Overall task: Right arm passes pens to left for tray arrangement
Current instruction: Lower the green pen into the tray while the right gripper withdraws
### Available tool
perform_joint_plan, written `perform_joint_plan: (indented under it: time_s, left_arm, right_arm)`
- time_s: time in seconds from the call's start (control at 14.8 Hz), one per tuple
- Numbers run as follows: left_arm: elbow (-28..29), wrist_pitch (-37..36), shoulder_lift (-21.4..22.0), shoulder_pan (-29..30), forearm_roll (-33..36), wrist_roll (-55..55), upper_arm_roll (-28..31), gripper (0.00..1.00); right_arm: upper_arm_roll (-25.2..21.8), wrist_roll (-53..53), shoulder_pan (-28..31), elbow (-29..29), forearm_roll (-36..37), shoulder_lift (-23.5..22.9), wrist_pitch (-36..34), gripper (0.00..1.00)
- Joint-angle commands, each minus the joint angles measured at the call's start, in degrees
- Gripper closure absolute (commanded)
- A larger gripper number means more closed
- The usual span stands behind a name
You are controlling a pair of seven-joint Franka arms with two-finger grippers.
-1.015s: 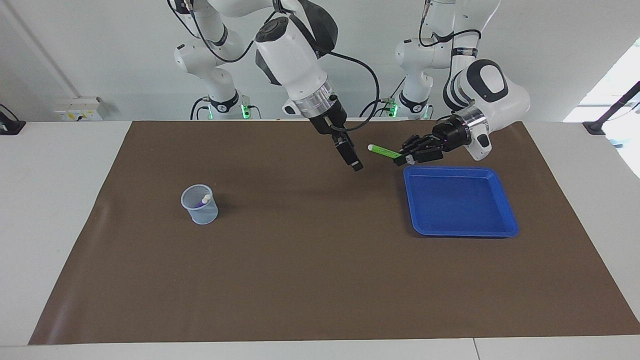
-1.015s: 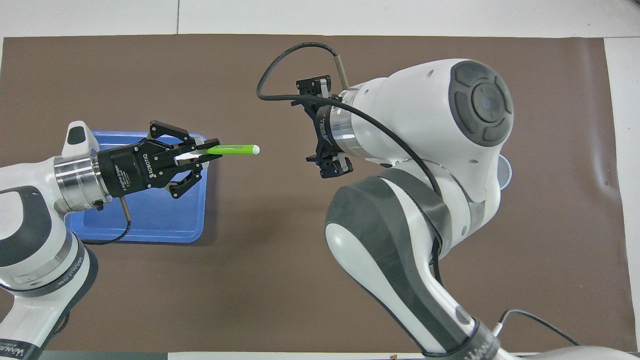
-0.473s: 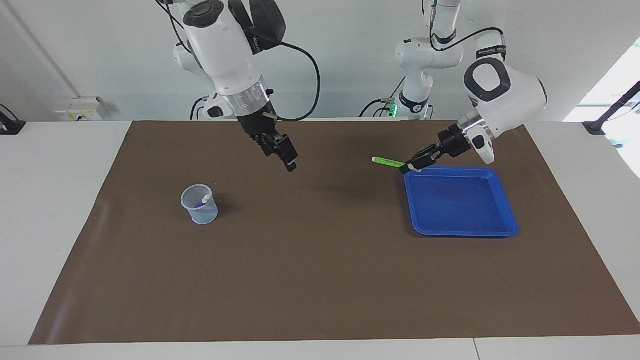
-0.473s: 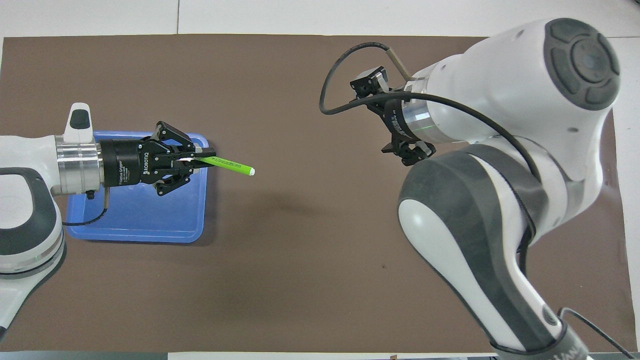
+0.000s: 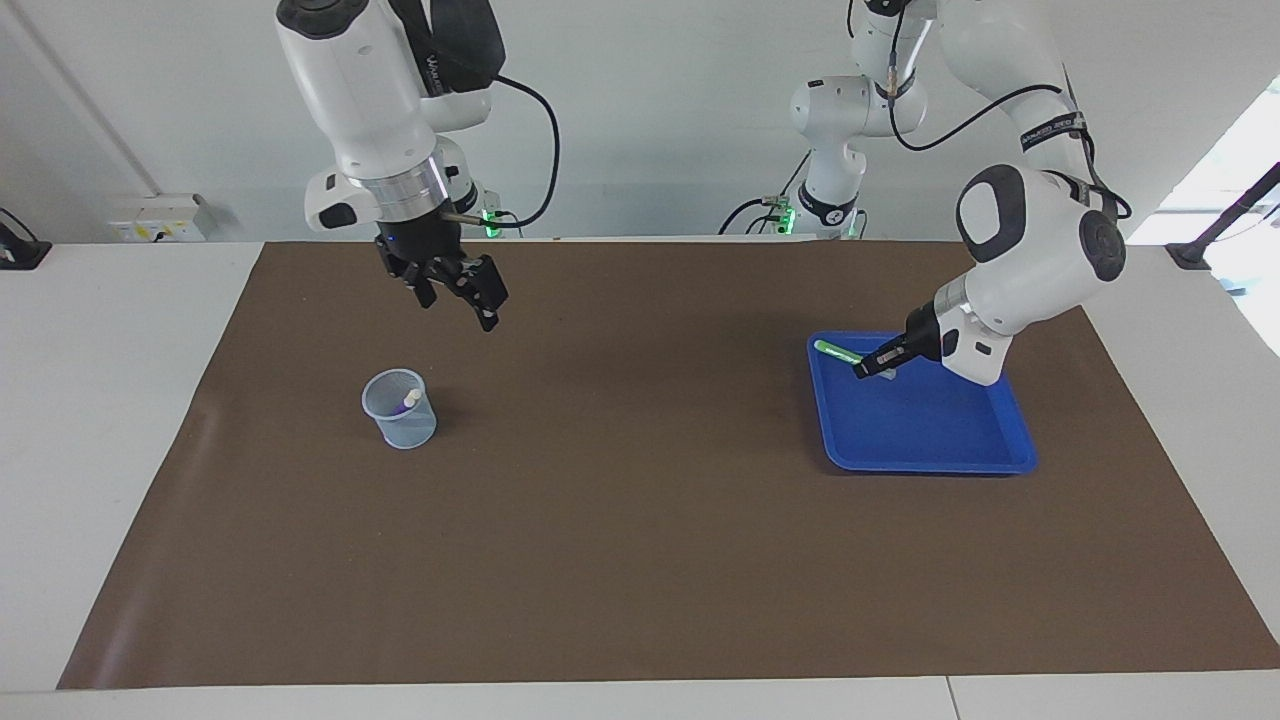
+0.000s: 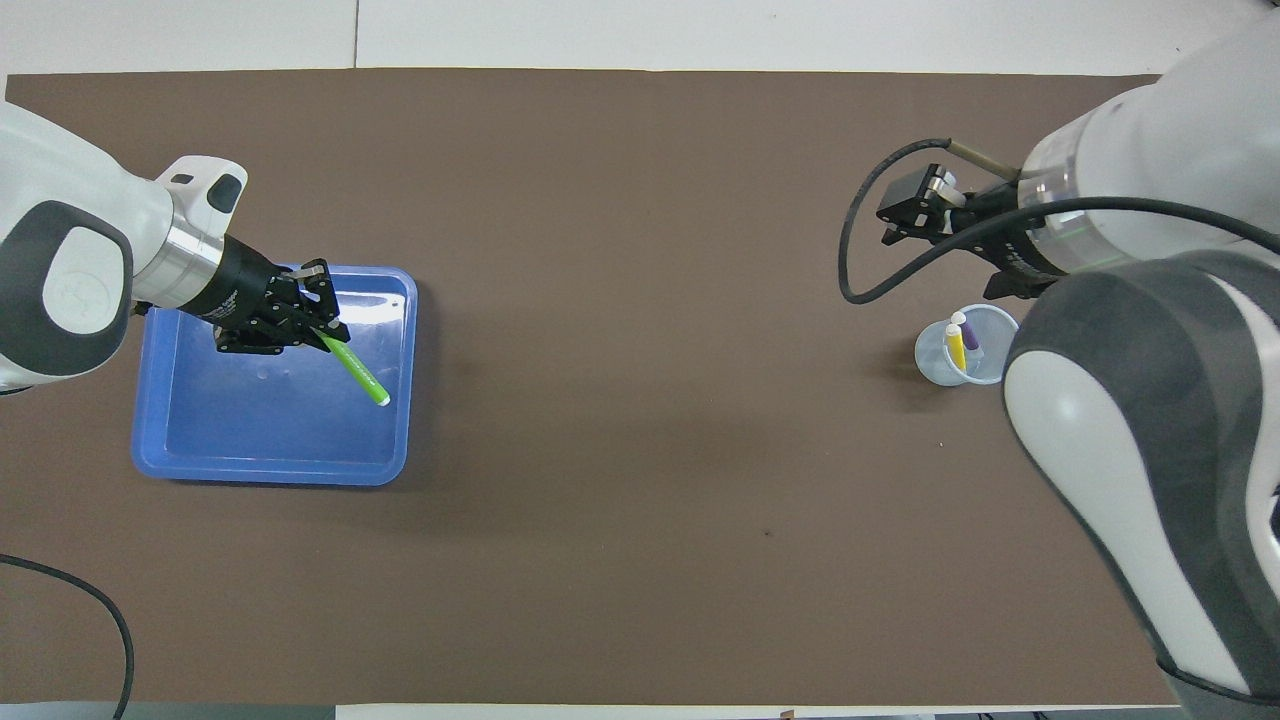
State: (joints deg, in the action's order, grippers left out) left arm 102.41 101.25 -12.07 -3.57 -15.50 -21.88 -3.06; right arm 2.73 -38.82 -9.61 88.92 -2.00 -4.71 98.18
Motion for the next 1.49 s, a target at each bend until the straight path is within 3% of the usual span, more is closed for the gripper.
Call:
perform_joint_plan:
  time_s: [0.0,0.27,0.41,1.08,1.15,1.22,1.29,1.42]
  left_arm:
    - [-2.3,-2.5,-3.3,-0.3,8.5,7.1,0.0,1.0]
    - [-9.0,-7.5,-11.6,-2.1,15.8,9.3,-1.2,1.0]
    - [-9.6,-7.6,-13.8,-3.2,17.8,10.4,-1.6,1.0]
    - [-6.4,-3.7,-13.8,-2.8,19.5,14.0,-1.6,1.0]
    - [-6.2,-3.6,-13.6,-2.7,19.5,14.1,-1.6,0.82]
    - [-6.0,-3.3,-13.6,-2.6,19.5,14.1,-1.6,0.34]
    - [-5.9,-3.2,-13.6,-2.6,19.4,14.1,-1.6,0.08]
    - [-6.0,-3.2,-13.6,-2.1,19.5,14.1,-1.6,0.0]
  right_arm:
    - [0.7,9.0,3.0,1.9,3.8,2.3,-2.3,0.0]
    - [0.7,16.5,5.2,1.5,4.8,3.1,-5.0,0.0]
    - [0.6,19.4,5.7,1.3,4.8,4.0,-6.9,0.0]
    - [0.6,25.9,8.5,-0.4,3.8,5.0,-11.4,0.0]
    - [0.6,25.9,8.5,0.0,4.0,5.0,-11.2,0.0]
    - [0.5,25.9,8.4,0.6,4.7,4.9,-10.7,0.0]
    - [0.5,25.8,8.4,2.0,4.8,4.8,-9.8,0.0]
    - [0.5,25.7,8.3,4.9,6.6,4.3,-6.9,0.0]
